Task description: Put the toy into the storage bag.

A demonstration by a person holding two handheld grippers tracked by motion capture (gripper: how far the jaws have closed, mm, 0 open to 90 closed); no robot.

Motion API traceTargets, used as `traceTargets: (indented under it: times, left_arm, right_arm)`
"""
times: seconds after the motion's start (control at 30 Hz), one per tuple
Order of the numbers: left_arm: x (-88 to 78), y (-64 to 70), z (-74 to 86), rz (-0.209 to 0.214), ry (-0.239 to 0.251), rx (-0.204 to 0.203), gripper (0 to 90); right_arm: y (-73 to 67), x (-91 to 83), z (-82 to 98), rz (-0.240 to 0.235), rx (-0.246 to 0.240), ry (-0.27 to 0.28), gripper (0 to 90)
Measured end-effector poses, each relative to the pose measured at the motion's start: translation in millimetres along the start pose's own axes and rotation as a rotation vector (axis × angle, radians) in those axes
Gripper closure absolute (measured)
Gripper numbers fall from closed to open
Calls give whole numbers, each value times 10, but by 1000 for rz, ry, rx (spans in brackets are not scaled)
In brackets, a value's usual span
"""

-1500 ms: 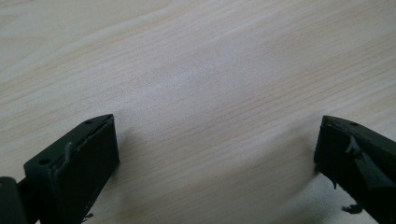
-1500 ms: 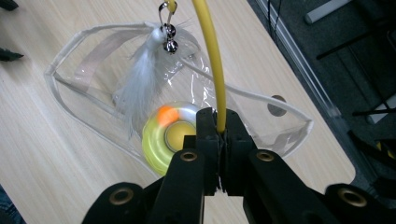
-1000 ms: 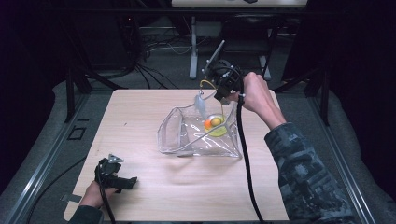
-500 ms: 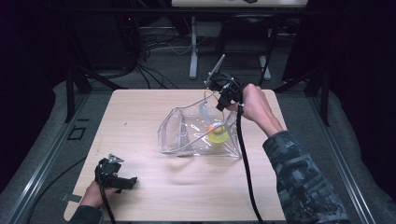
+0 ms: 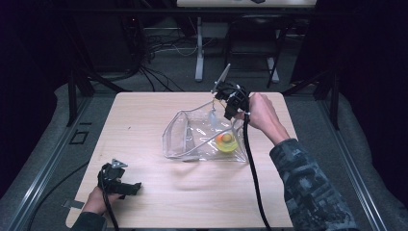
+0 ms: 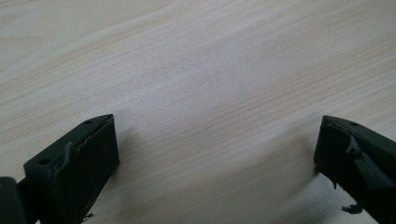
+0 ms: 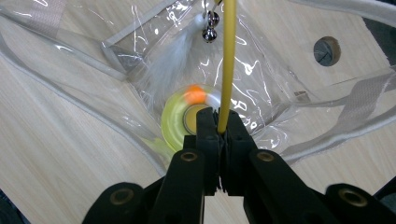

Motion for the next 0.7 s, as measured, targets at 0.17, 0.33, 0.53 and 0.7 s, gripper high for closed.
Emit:
traceTargets:
  times: [0.17,0.33,0.53,0.7]
  left_arm:
    - [1,0,-1,-1,0,0,0]
    - [1,0,-1,0,0,-1,0]
    - [1,0,-1,-1,-1,0,0]
    - [1,0,-1,-1,0,0,0]
  right_arm:
    - [6,53,-4,-2,9,-24,880]
    - [14,97,-20,-3,11,-52,879]
    - [4,140,-23,-3,13,-71,878]
    - [13,147,-7,-7,13,-79,877]
Point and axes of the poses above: each handheld gripper's, and its own axes: x roughly forward along the jaws, z roughly out of its underside, y roughly to its right, the point moved 4 cm from there along x, roughly forward along the jaws, and after that the axes turned 2 degrees about -z, right-handed, at the moved point
